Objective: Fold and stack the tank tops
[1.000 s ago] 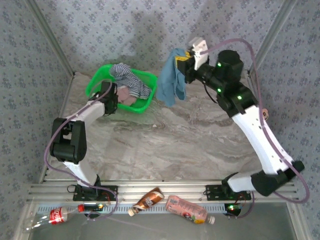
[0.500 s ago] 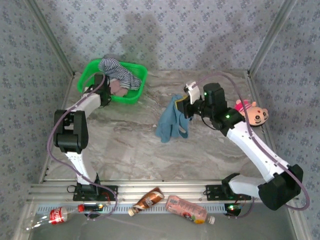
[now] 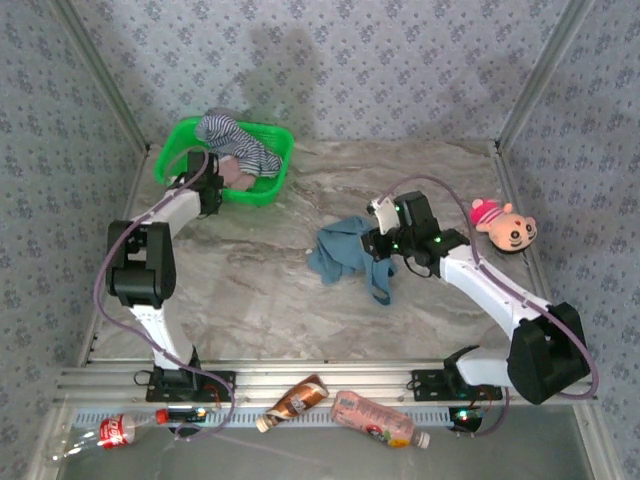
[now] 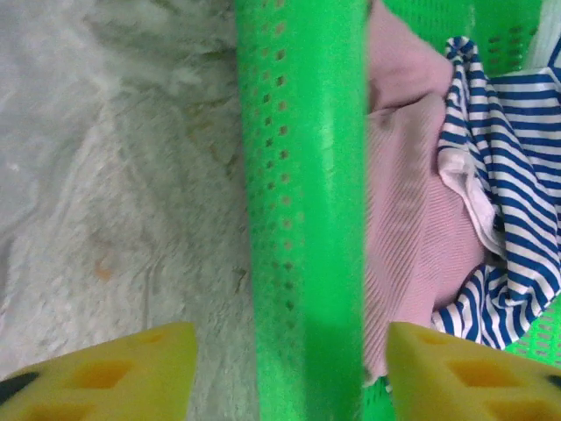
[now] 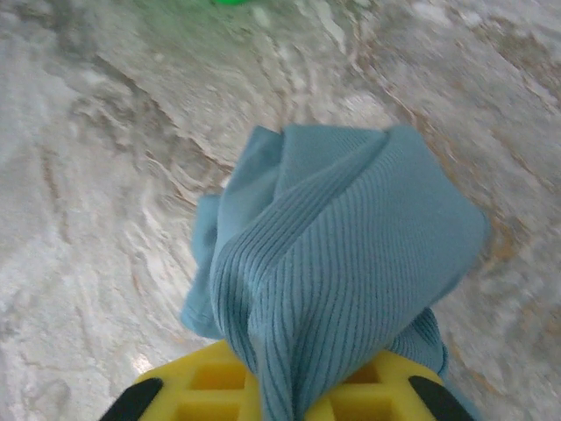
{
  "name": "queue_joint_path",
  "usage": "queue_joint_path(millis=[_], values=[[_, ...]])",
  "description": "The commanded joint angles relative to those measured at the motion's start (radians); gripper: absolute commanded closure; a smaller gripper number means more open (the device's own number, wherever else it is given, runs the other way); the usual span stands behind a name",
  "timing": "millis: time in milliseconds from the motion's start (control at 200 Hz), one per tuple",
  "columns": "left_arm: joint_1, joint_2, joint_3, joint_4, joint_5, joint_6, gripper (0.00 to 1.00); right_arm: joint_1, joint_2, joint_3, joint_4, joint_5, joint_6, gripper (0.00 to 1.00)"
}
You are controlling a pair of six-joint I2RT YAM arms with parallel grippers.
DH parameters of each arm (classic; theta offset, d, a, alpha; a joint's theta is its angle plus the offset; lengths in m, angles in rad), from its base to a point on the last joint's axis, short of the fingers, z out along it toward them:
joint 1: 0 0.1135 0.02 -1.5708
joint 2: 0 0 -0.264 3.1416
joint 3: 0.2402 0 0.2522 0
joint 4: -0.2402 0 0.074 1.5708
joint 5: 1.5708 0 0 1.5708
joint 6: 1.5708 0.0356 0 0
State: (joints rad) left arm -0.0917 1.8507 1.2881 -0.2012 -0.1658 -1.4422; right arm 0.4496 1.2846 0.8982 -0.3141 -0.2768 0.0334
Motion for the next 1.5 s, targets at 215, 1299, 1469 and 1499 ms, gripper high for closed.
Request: queue_joint_path(millis=[215, 1299, 1469, 1499], values=[[-0.065, -0.302, -0.144, -0.100, 0.153, 0.197, 0.28, -0.146, -0.015, -0.017, -0.233, 0.093, 0.077, 0.57], [-0.742, 0.004, -0.067, -0.196, 0.261, 0.627, 0.49, 0.147, -0.021, -0.250, -0.318, 0.110, 0.267, 0.40], [-0.750, 0.036, -0.052, -0.261, 0.230, 0.655, 0.68, 0.159, 0.033, -0.243, -0.304, 0.137, 0.299, 0.49], [-0.750, 0.037, -0.049, -0.273, 0.224, 0.664, 0.72, 0.161, 0.054, -0.237, -0.309, 0.138, 0.298, 0.52]])
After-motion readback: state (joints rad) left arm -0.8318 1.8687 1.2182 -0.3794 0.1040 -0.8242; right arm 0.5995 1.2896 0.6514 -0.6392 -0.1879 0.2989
